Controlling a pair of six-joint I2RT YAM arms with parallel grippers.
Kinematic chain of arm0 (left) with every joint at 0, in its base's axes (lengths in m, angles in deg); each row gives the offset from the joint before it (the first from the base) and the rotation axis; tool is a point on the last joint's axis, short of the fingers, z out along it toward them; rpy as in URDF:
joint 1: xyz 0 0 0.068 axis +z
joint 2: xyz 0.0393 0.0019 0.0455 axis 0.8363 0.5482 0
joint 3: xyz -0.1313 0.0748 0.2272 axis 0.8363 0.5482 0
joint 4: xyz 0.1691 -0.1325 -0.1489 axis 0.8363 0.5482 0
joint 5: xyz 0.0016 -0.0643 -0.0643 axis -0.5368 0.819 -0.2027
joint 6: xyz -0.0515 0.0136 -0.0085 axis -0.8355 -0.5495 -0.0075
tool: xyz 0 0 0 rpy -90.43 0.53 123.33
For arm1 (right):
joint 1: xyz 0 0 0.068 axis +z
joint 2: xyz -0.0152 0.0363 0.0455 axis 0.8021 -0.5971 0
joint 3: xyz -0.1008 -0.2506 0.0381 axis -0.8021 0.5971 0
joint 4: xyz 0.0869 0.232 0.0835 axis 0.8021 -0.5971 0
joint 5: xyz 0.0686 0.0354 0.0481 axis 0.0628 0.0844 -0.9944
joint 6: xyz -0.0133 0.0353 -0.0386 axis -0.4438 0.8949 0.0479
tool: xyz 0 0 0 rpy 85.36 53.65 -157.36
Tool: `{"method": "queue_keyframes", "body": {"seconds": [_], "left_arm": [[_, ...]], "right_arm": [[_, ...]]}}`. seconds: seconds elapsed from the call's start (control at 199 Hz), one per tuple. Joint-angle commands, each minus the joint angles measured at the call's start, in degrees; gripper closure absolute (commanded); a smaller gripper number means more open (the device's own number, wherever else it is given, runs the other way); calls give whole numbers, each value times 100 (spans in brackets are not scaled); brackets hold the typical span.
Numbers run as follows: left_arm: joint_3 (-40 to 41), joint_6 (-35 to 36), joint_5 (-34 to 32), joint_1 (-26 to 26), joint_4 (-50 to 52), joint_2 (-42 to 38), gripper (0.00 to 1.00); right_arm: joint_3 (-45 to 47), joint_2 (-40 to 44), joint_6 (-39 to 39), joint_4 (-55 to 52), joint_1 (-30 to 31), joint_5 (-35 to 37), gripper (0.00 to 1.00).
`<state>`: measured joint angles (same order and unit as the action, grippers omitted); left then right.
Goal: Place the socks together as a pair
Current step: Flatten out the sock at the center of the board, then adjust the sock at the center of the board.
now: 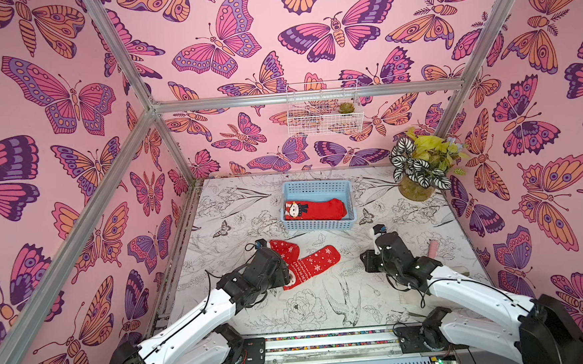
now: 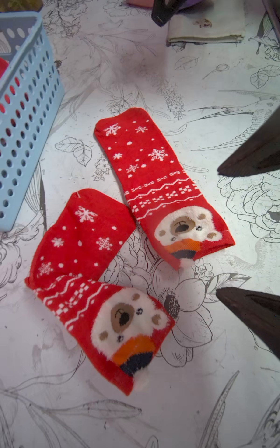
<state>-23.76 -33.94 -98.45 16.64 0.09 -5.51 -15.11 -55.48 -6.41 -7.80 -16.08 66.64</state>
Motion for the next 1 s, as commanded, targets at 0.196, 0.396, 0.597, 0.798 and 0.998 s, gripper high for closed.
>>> {"method": "queue_keyframes", "body": {"seconds": [0.196,0.396,0.597,0.798,0.998], "left_arm": [[3,-682,-760,91,599,-251,25],[197,-1035,-902,91,805,-475,25],[383,-1220,-966,101,881,-689,25],[410,-1312,-1027,100,1022,-766,25],[427,-1419,-1005,107,1023,-841,24]], "right_arm": [[-873,-1732,489,870,597,208,78],[-1227,-2367,691,948,794,347,79],[-1356,-2778,919,823,866,697,79],[-1418,-2928,1086,690,864,940,78],[-1543,-3221,1171,716,862,869,78]]}}
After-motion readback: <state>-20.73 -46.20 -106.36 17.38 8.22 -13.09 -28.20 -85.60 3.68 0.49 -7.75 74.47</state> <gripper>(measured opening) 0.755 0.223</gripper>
